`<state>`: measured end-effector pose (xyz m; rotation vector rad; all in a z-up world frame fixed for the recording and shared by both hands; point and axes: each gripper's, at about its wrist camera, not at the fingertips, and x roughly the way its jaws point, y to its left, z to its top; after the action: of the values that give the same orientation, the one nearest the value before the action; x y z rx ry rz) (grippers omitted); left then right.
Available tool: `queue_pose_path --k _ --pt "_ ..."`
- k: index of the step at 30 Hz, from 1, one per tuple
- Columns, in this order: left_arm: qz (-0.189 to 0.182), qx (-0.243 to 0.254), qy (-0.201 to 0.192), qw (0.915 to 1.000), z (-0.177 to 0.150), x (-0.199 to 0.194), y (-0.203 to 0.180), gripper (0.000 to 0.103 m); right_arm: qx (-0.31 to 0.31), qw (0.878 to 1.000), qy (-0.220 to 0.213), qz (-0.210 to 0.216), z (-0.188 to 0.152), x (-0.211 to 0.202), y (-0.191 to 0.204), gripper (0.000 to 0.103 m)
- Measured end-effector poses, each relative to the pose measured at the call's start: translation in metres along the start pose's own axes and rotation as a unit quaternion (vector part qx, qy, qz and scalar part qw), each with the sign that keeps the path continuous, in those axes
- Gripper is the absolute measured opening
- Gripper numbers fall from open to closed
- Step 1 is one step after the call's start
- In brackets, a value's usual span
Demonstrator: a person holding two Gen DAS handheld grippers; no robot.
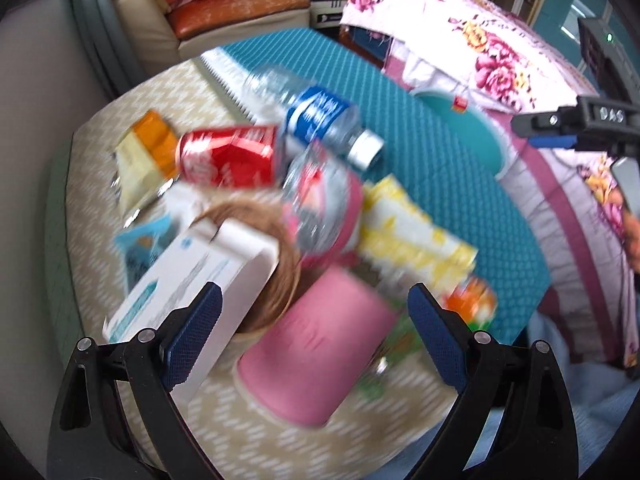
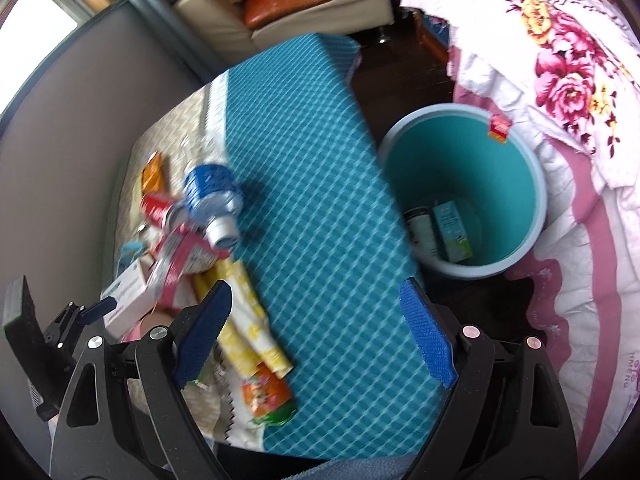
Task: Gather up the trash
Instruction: 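Grasp the pink paper cup with the left tool while the right tool grasps the water bottle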
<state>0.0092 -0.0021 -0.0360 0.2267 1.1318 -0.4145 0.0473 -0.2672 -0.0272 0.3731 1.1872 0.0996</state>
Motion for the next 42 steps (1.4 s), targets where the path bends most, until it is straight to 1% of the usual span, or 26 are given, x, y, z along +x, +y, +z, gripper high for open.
queue_pose_path --k 4,8,12,16,18,22,31,34,37,40,42 --pt "0.006 0.017 0.009 0.9998 -0.019 0.002 0.006 0.094 -0.022 0.999 0.025 0.003 -0.013 0.011 0.022 0.082" --pt "0.008 0.038 0.021 0.999 -0.029 0.009 0.002 0.094 -0.041 0.998 0.043 0.005 -0.023 0.021 0.04 0.082" --pt "0.011 0.051 0.026 0.9983 -0.033 0.018 -0.002 0.094 -0.051 0.997 0.055 0.005 -0.029 0.029 0.052 0.082" --pt "0.009 0.063 0.025 0.9976 -0.034 0.026 -0.005 0.093 -0.053 0.997 0.059 0.002 -0.029 0.032 0.055 0.082" --pt "0.007 0.067 0.025 0.9974 -0.035 0.028 -0.007 0.085 -0.052 0.997 0.059 0.001 -0.029 0.032 0.055 0.082" --pt "0.008 0.064 0.013 0.9978 -0.037 0.026 -0.008 0.081 -0.044 0.997 0.061 0.0 -0.027 0.035 0.051 0.082" --pt "-0.029 0.022 -0.017 0.9992 -0.032 -0.003 -0.004 0.079 -0.047 0.996 0.072 0.002 -0.027 0.044 0.051 0.082" --pt "-0.04 -0.015 -0.037 0.9984 -0.023 -0.019 0.013 0.079 -0.052 0.996 0.072 -0.001 -0.024 0.046 0.053 0.082" --pt "-0.038 -0.057 -0.06 0.9958 -0.008 -0.028 0.033 0.079 -0.058 0.996 0.068 -0.005 -0.013 0.047 0.055 0.082" --pt "-0.03 -0.098 -0.07 0.9923 0.008 -0.025 0.055 0.079 -0.066 0.996 0.058 -0.006 0.003 0.049 0.06 0.082" --pt "-0.028 -0.115 -0.071 0.9904 0.017 -0.021 0.065 0.079 -0.071 0.996 0.055 -0.002 0.015 0.052 0.064 0.082"
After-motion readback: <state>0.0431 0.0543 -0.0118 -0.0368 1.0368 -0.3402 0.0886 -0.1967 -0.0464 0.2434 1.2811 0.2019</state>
